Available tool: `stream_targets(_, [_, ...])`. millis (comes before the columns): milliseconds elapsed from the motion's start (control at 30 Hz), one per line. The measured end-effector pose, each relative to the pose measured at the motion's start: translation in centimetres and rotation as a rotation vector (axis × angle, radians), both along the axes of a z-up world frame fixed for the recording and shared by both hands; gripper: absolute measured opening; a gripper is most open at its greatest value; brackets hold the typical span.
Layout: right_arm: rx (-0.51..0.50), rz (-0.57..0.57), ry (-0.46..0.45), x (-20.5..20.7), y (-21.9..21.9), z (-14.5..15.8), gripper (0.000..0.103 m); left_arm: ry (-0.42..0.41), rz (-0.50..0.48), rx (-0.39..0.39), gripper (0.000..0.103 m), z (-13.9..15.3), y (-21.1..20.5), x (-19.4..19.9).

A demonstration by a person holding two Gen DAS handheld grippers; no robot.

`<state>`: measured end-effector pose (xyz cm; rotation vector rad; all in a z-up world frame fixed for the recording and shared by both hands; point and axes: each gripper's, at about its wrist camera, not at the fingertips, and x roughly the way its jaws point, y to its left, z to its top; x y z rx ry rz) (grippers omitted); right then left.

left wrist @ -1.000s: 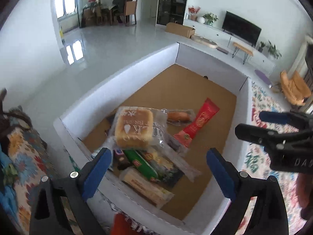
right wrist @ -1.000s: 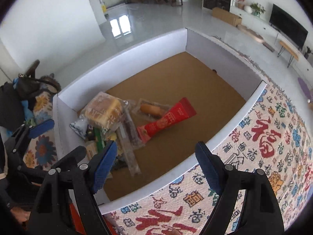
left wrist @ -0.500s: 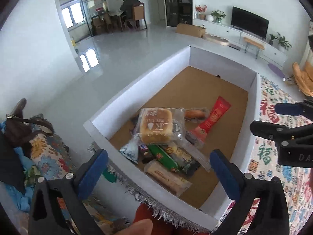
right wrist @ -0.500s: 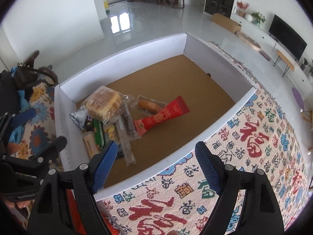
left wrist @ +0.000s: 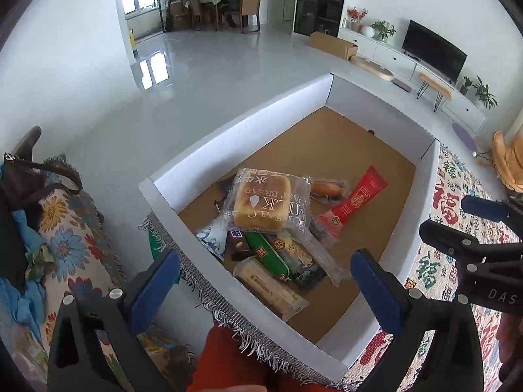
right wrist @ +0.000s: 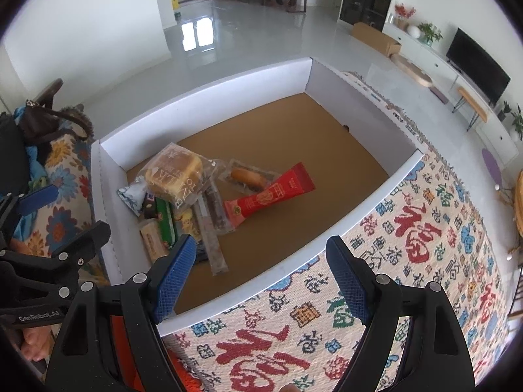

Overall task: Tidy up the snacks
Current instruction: 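Carry both snacks over the white box and release them inside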

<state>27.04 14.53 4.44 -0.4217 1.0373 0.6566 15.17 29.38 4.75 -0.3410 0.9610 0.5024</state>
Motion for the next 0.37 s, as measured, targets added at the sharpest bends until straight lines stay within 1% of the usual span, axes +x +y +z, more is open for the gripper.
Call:
stream_targets(200, [-0.008,-0.029,0.013,0.8,-0.2,-0.5,0.084,0.012,-0.010,0.003,0.103,-0.6,-0.1,0.5])
stream_targets(367, [0.014,-0.054,0.023,1.4,-0.6,-0.6,0.084,-0.009,-0.026,0.019,0.103,-0.2,-0.4,0.4])
